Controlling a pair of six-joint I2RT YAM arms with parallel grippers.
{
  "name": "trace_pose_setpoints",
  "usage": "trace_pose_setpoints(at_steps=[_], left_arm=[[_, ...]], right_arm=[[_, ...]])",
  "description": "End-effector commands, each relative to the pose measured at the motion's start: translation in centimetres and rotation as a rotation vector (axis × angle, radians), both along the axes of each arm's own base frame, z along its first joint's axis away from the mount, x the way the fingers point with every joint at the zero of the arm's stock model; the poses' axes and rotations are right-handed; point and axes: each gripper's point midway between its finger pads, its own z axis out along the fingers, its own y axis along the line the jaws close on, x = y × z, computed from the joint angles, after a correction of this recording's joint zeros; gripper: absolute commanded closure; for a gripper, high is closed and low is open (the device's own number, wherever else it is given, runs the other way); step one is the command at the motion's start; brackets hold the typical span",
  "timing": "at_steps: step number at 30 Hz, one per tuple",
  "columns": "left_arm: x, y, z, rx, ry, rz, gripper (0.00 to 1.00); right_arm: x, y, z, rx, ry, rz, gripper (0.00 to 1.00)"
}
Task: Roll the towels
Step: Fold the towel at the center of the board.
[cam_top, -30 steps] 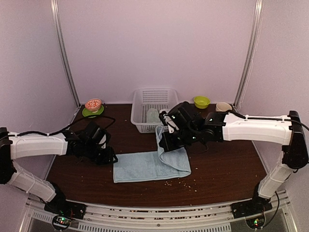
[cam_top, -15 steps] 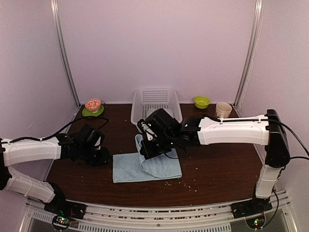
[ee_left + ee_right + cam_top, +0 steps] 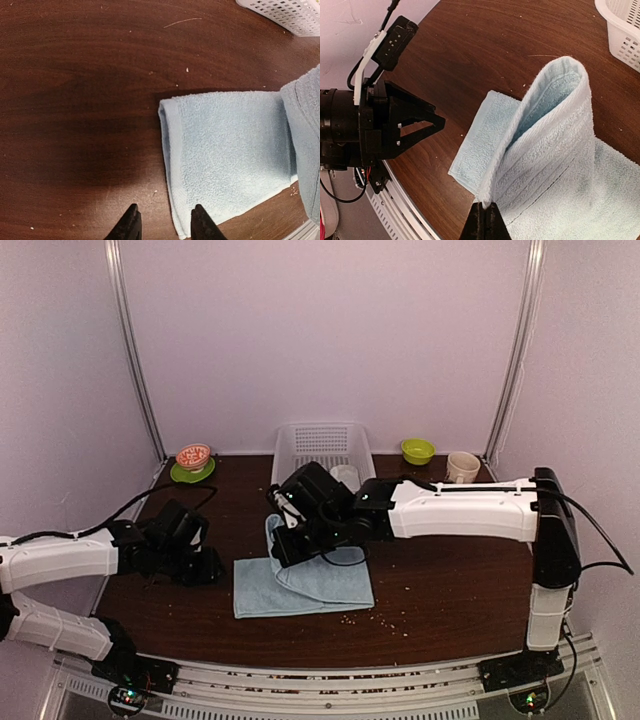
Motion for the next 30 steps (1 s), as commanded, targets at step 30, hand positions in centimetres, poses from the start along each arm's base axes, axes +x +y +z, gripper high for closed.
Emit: trace_pose_setpoints(at_steps=[30], left_arm=[[-1.0, 0.9, -1.2, 0.013, 0.018, 0.02, 0.66]], right_arm=[[-3.1, 6.4, -4.1, -0.007, 0.103, 0.111, 1.0]])
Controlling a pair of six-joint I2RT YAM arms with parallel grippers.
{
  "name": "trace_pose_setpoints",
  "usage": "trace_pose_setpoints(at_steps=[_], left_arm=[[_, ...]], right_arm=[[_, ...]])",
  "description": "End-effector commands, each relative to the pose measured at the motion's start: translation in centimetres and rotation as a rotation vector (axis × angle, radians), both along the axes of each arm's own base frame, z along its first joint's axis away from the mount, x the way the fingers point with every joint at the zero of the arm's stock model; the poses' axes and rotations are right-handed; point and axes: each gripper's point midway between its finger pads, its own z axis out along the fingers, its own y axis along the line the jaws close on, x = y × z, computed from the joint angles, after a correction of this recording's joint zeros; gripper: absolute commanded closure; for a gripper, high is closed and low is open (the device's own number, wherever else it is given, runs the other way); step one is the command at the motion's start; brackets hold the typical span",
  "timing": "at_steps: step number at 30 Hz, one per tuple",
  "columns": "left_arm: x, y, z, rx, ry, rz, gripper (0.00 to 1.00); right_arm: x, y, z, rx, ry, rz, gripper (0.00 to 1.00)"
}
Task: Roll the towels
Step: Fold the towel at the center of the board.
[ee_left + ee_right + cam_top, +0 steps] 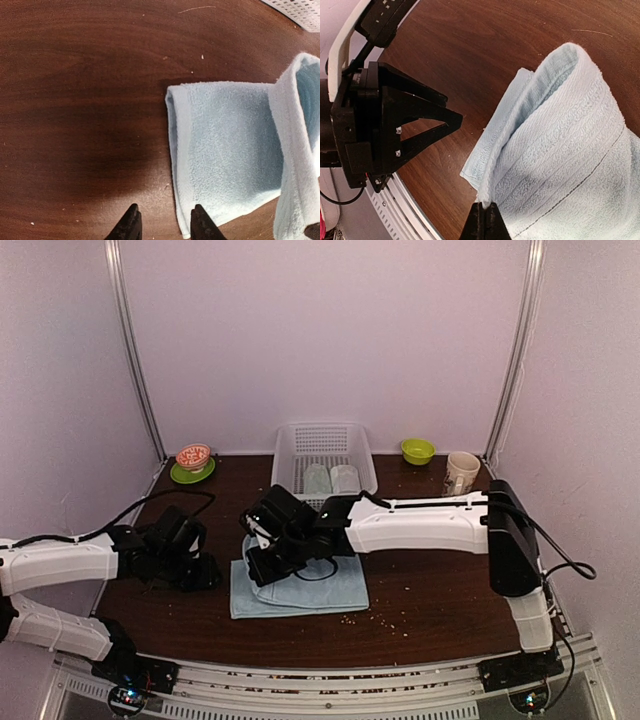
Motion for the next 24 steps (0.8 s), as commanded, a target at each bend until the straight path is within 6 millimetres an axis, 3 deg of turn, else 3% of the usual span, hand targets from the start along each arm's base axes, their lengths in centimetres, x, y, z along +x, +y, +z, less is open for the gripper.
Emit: trace_pose_setpoints(at_steps=[1, 9, 10, 12, 16, 20, 24], left_arm=[[-0.1, 0.1, 0.0, -0.003, -0.009, 0.007, 0.67], [-0.3, 0.3, -0.3, 0.0, -0.002, 0.011, 0.67], [-0.3, 0.3, -0.2, -0.002, -0.003, 0.013, 0.67], [-0.3, 0.4, -0.1, -0.001, -0.005, 0.015, 0.67], [-0.2, 0.6, 0.4, 0.007, -0.016, 0.022, 0.67], [0.0, 0.5, 1.1, 0.0, -0.028, 0.022, 0.66], [0.6, -0.5, 1.6, -0.018, -0.031, -0.002, 0.62]], right_arm=[[-1.0, 1.4, 0.0, 0.021, 0.019, 0.029, 1.0], [-2.0, 2.6, -1.9, 0.018, 0.079, 0.079, 1.0], [-2.3, 3.0, -2.0, 0.021, 0.094, 0.099, 0.95], [-2.8, 3.5, -1.5, 0.044, 0.113, 0.128, 0.72], [-2.0, 3.2, 1.5, 0.111, 0.079, 0.106, 0.46], [-0.4, 0.5, 4.0, 0.127, 0.046, 0.055, 0.43], [2.5, -5.0, 5.1, 0.113, -0.029, -0.077, 0.45]])
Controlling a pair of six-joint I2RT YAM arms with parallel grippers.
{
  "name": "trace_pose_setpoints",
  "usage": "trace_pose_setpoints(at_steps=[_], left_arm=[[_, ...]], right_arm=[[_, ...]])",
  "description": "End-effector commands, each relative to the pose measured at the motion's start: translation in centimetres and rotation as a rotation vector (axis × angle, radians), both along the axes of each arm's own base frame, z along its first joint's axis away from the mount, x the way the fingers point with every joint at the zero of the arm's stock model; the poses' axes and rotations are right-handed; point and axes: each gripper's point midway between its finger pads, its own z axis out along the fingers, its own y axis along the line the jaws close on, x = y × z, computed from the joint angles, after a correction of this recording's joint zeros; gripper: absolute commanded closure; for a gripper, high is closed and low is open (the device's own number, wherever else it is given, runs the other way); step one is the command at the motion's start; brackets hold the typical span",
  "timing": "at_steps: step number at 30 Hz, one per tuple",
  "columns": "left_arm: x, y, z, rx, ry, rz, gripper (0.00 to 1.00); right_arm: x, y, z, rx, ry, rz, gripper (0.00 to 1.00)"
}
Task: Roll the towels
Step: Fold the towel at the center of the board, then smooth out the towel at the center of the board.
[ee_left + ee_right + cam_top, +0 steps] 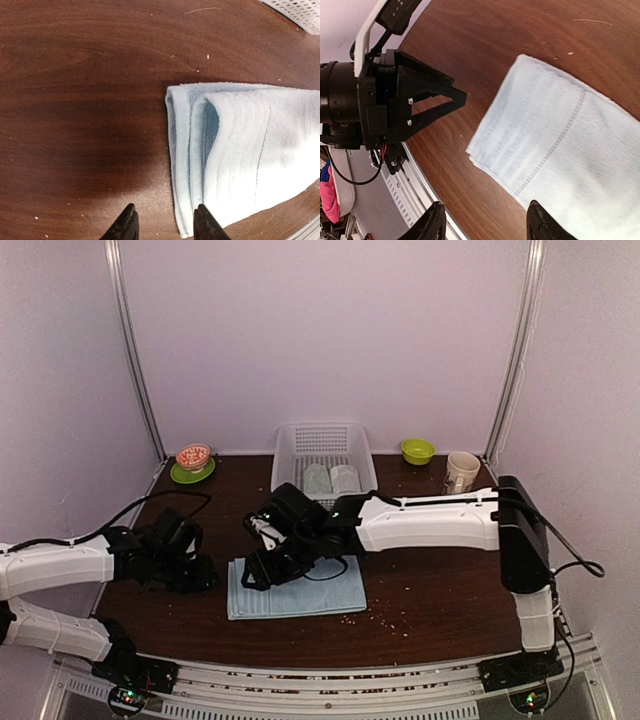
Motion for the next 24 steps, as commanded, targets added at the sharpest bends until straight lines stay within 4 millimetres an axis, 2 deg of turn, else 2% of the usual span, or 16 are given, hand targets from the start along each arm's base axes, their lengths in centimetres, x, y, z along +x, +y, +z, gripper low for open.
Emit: trace_pose_setpoints(at_steps=[1, 4, 6, 8, 13, 18, 21, 24], left_arm=[[1.2, -1.6, 1.5, -0.032, -0.028, -0.026, 0.61], [2.4, -3.2, 2.0, -0.051, -0.029, -0.056, 0.6], [3.4, -4.1, 2.6, -0.043, -0.035, -0.079, 0.59], [4.3, -4.9, 3.0, -0.036, -0.041, -0.095, 0.6], [6.2, -7.5, 3.1, -0.049, -0.03, -0.15, 0.64], [6.4, -8.7, 0.2, -0.046, 0.054, -0.171, 0.73], [5.6, -7.7, -2.1, -0.024, 0.107, -0.148, 0.79], [5.1, -5.4, -4.0, -0.001, 0.148, -0.09, 0.85]], right_arm=[[4.1, -6.3, 4.7, 0.054, -0.118, -0.177, 0.46], [6.5, -11.1, 3.7, 0.024, -0.14, -0.306, 0.5], [7.1, -13.2, 3.0, 0.023, -0.129, -0.352, 0.52], [7.2, -14.5, 2.3, 0.016, -0.129, -0.375, 0.54], [6.7, -14.7, -0.1, -0.011, -0.096, -0.357, 0.59], [6.7, -13.6, -2.1, -0.005, -0.054, -0.345, 0.62], [6.6, -13.3, -3.5, -0.027, -0.031, -0.342, 0.63], [6.2, -13.8, -5.4, -0.063, -0.002, -0.348, 0.64]])
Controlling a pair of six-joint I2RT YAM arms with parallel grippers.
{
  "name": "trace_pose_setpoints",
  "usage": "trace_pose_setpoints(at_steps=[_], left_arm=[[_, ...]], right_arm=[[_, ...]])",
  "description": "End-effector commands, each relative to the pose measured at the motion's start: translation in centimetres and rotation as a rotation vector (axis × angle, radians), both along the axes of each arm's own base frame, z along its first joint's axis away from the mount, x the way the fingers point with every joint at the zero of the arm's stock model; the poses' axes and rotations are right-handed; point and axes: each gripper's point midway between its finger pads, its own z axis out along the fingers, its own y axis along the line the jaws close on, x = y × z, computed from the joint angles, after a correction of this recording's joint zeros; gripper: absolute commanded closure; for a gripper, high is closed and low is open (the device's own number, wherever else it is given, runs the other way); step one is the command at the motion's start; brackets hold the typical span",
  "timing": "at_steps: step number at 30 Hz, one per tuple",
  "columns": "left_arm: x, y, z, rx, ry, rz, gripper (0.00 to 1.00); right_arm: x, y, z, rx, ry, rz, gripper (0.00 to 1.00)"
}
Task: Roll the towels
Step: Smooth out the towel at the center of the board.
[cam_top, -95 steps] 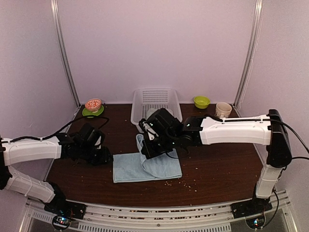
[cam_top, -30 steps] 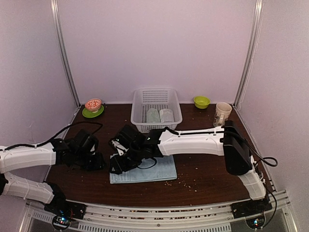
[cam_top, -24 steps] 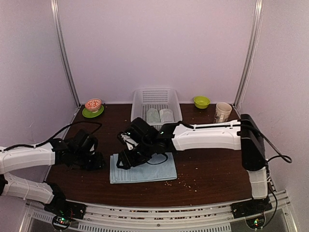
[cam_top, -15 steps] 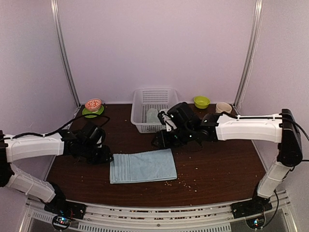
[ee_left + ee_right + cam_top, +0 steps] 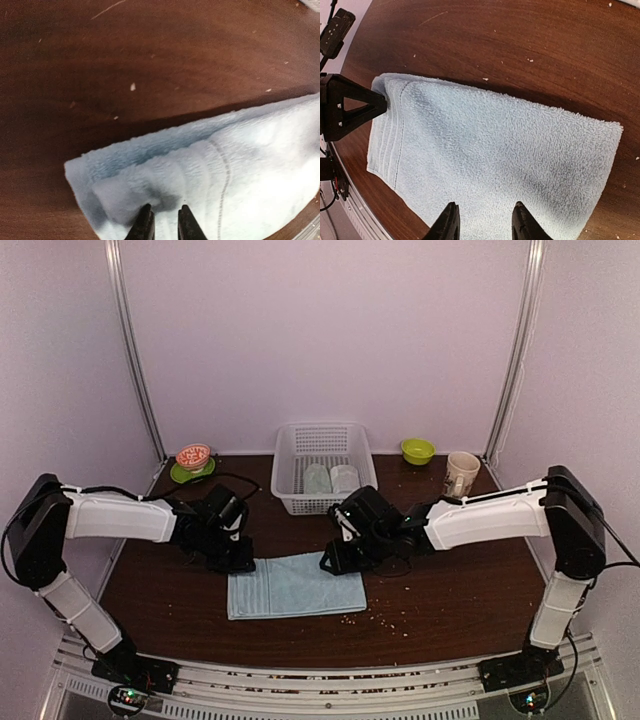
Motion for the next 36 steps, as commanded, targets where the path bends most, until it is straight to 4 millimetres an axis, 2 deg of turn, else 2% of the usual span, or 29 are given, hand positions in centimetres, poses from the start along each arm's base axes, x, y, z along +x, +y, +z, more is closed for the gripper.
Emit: trace_pose_setpoints(at_steps=[1, 7, 13, 17, 20, 27, 33, 36], left_arm=[[-0.7, 2.5, -2.3, 0.01, 0.048, 0.06, 0.87], [-1.8, 4.3, -4.5, 0.06, 0.1, 0.089, 0.98], [-2.3, 4.8, -5.1, 0.063, 0.115, 0.099, 1.0], [-1.8, 5.2, -3.2, 0.079, 0.064, 0.081, 1.0], [-1.3, 4.6, -1.4, 0.061, 0.028, 0.052, 1.0], [-1.2, 4.0, 1.9, 0.037, -0.033, 0.019, 1.0], [-1.3, 5.1, 4.5, 0.073, -0.08, 0.01, 1.0], [-1.3, 6.3, 5.7, 0.139, -0.11, 0.021, 0.89]], right_arm=[[-0.5, 0.0, -1.7, -0.004, 0.037, -0.007, 0.65], [-2.5, -1.7, -5.1, -0.042, 0.113, -0.019, 0.65], [-2.9, -1.9, -5.3, -0.056, 0.127, -0.011, 0.64], [-2.4, -1.6, -3.7, -0.037, 0.089, -0.004, 0.63], [-1.9, -2.0, -2.2, -0.038, 0.048, -0.017, 0.59], [-0.9, -5.1, 1.5, -0.017, -0.037, -0.098, 0.45], [-0.3, -8.2, 1.3, -0.036, -0.047, -0.168, 0.4], [0.4, -8.9, 0.4, 0.015, 0.002, -0.216, 0.4]])
